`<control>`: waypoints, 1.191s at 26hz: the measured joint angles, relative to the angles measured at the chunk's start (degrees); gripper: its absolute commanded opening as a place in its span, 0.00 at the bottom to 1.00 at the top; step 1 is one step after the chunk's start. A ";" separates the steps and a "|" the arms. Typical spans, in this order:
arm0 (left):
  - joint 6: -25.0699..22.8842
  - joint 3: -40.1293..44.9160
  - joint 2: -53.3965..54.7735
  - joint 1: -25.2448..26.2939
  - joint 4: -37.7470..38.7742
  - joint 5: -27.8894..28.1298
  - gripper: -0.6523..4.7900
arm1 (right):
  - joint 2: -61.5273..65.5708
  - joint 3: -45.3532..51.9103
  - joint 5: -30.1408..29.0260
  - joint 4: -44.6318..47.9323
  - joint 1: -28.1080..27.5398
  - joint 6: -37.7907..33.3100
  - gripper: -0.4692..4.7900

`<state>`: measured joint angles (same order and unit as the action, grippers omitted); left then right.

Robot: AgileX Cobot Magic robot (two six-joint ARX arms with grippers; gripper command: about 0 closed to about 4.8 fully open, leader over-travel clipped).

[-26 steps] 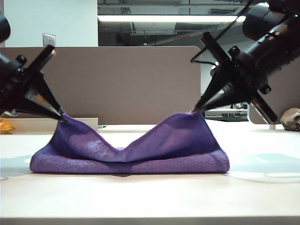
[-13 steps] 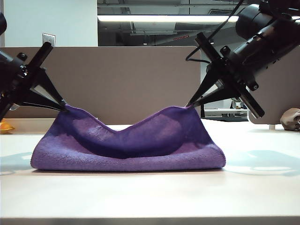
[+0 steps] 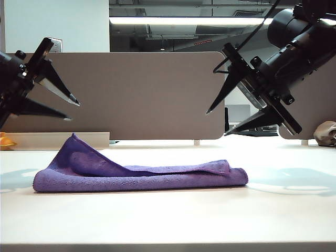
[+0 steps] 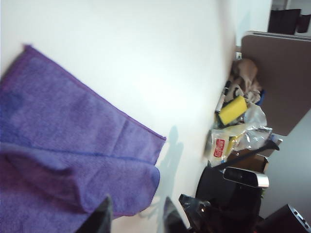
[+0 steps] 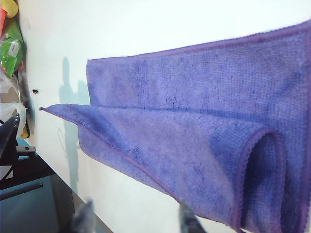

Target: Fold the bottom of the cloth upward, then fold it vertically to form a square shape.

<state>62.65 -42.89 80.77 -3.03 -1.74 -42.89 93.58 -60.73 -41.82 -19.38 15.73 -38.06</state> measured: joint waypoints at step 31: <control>-5.51 0.02 -0.74 0.00 1.73 -9.05 0.14 | 4.37 0.13 1.42 -8.13 0.39 7.19 0.59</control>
<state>57.14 -42.87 80.03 -3.03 -0.01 -51.94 97.95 -60.60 -40.40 -27.51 16.12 -30.87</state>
